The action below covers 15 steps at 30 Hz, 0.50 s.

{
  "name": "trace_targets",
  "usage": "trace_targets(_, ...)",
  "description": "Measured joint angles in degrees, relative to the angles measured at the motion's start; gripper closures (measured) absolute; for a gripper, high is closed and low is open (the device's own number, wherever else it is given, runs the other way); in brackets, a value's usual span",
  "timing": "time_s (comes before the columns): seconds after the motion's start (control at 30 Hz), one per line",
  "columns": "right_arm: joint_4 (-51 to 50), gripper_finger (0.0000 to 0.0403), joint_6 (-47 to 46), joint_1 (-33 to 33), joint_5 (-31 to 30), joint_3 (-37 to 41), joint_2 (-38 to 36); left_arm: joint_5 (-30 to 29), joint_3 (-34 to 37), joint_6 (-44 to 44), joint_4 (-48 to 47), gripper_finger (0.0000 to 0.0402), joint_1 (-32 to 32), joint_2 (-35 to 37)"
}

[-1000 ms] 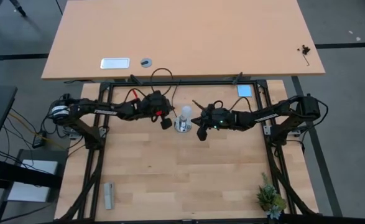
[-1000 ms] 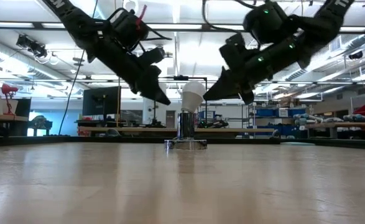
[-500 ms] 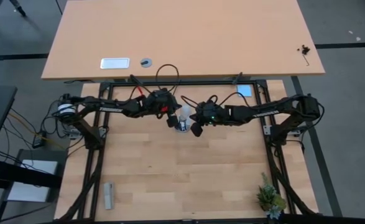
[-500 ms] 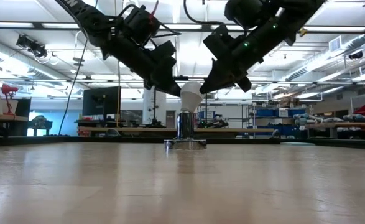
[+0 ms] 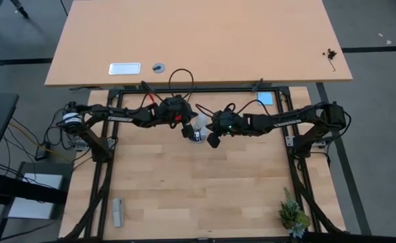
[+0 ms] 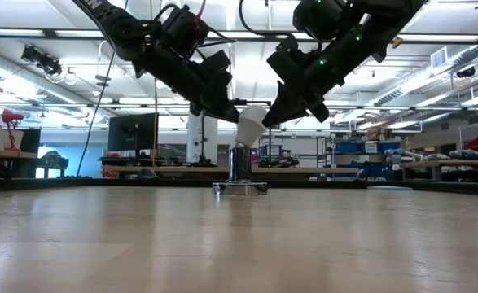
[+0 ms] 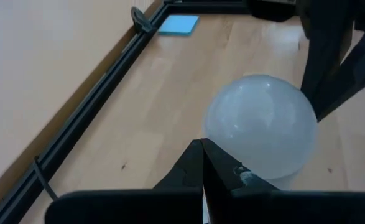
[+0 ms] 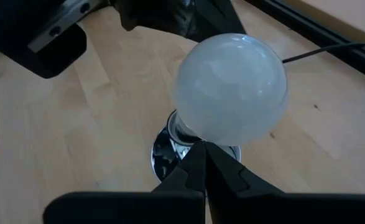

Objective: Screw lightbulb
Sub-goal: Remove the lightbulb from the lamp socket

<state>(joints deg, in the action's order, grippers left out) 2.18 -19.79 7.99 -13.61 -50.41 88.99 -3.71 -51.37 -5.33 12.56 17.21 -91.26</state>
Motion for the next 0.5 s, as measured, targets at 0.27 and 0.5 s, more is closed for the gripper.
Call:
trace_targets(0.27,1.1,0.0394,0.5,0.0,-0.1,0.0,0.0,0.2,-2.3,0.0,-0.6,0.0401,0.0,0.0)
trace_targets(0.5,-0.2,0.0394,1.9,0.0,-0.5,-0.8,0.0,1.1,-4.1,0.0,-0.8,0.0401,-0.1,0.0)
